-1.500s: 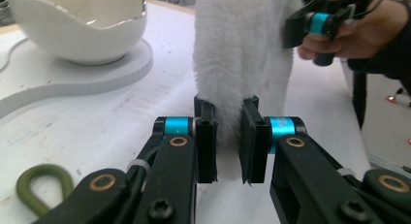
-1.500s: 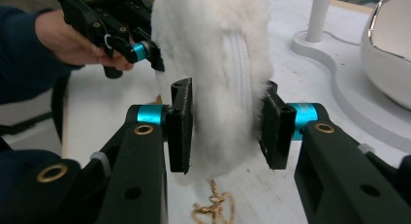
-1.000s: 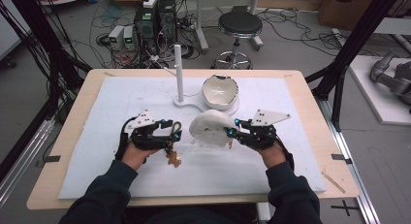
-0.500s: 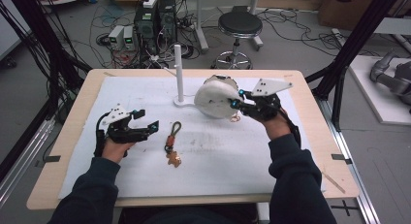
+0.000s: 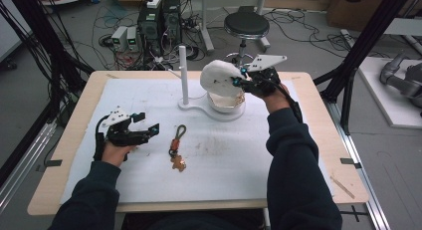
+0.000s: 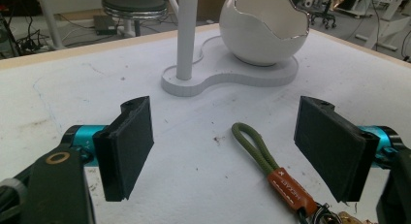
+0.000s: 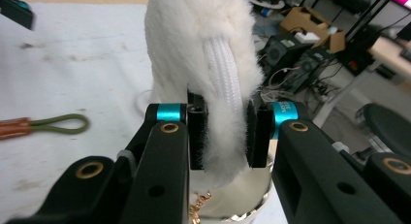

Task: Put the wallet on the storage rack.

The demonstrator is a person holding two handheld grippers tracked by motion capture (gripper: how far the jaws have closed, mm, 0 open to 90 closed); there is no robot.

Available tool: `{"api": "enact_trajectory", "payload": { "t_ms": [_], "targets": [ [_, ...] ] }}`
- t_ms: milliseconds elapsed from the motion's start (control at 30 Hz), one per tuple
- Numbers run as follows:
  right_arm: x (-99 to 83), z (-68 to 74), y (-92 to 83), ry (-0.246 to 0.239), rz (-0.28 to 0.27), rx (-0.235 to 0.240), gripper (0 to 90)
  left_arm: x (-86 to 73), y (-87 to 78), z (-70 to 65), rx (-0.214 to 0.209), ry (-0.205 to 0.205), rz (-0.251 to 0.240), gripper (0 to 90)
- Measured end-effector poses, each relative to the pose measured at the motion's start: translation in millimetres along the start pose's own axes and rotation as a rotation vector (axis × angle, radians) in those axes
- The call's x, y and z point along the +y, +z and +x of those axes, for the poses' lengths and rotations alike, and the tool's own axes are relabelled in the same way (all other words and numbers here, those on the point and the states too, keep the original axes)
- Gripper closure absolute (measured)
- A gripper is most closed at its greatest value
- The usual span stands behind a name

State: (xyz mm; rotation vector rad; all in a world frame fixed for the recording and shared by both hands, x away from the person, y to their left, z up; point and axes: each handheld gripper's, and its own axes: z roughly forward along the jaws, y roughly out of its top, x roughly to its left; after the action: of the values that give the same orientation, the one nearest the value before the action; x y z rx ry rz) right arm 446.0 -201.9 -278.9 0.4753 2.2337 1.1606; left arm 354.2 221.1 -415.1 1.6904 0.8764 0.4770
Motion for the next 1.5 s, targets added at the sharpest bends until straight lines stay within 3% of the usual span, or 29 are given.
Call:
{"api": "enact_trajectory", "payload": {
  "t_ms": [167, 400, 467, 500, 633, 733, 767, 900, 1000, 1100, 1167, 1233, 1267, 1300, 1333, 1367, 1400, 1500],
  "targets": [
    [-3.3, -12.8, 17.9, -0.053, 0.024, -0.048, 76.2, -1.7, -0.1, 1.2, 0.0, -0.012, 0.002, 21.8],
    [-14.9, -23.3, 31.9, -0.077, 0.064, -0.077, 76.1, -4.3, -1.3, 3.0, 0.006, -0.026, 0.004, 21.9],
    [-18.9, -22.7, 35.6, -0.096, 0.102, -0.072, 76.1, -4.9, -1.8, 3.7, 0.006, -0.029, 0.007, 21.9],
    [-23.1, -20.6, 38.2, -0.129, 0.141, -0.075, 76.1, -5.1, -1.8, 3.9, 0.007, -0.03, 0.007, 21.9],
    [-28.8, -18.3, 40.6, -0.148, 0.143, -0.082, 76.1, -5.8, -2.6, 3.9, 0.006, -0.035, 0.009, 21.9],
    [-33.6, -14.5, 43.0, -0.169, 0.183, -0.076, 76.1, -6.3, -2.7, 3.7, 0.006, -0.04, 0.01, 21.9],
    [-35.9, -11.2, 46.7, -0.211, 0.224, -0.076, 76.1, -6.5, -2.8, 4.0, 0.007, -0.042, 0.012, 21.9],
    [-35.8, -7.7, 51.5, -0.24, 0.24, -0.084, 76.2, -6.8, -2.5, 4.3, 0.008, -0.044, 0.013, 21.9],
    [-39.6, -2.6, 64.1, -0.281, 0.295, -0.075, 76.3, -6.9, -2.7, 4.3, 0.007, -0.048, 0.014, 21.9],
    [-41.3, 0.0, 70.6, -0.284, 0.311, -0.076, 76.3, -7.3, -2.8, 4.8, 0.005, -0.049, 0.013, 21.9],
    [-43.1, 0.0, 72.6, -0.268, 0.311, -0.077, 75.5, -7.7, -3.0, 4.8, 0.006, -0.053, 0.015, 21.9],
    [-45.9, -1.9, 70.2, -0.209, 0.296, -0.081, 67.9, -8.2, -3.1, 5.1, 0.004, -0.053, 0.015, 21.9],
    [-47.9, -6.3, 64.9, -0.116, 0.297, -0.078, 50.7, -8.4, -3.1, 5.2, 0.002, -0.054, 0.016, 21.9],
    [-47.9, -6.3, 64.9, -0.116, 0.297, -0.078, 50.7, -8.6, -3.1, 5.3, 0.003, -0.056, 0.016, 21.9],
    [-53.1, -9.4, 53.0, -0.019, 0.227, -0.07, 50.5, -8.6, -3.3, 5.4, 0.001, -0.059, 0.013, 21.9],
    [-53.1, -9.4, 53.0, -0.019, 0.227, -0.07, 50.5, -8.6, -3.3, 5.4, 0.001, -0.059, 0.013, 21.9],
    [-56.8, -9.6, 44.9, 0.007, 0.181, -0.085, 48.6, -8.6, -3.2, 5.2, 0.0, -0.064, 0.011, 21.9],
    [-64.7, -17.4, 22.1, 0.187, 0.143, -0.033, 41.2, -8.6, -3.1, 5.0, -0.005, -0.073, 0.01, 21.9]
  ]
}}
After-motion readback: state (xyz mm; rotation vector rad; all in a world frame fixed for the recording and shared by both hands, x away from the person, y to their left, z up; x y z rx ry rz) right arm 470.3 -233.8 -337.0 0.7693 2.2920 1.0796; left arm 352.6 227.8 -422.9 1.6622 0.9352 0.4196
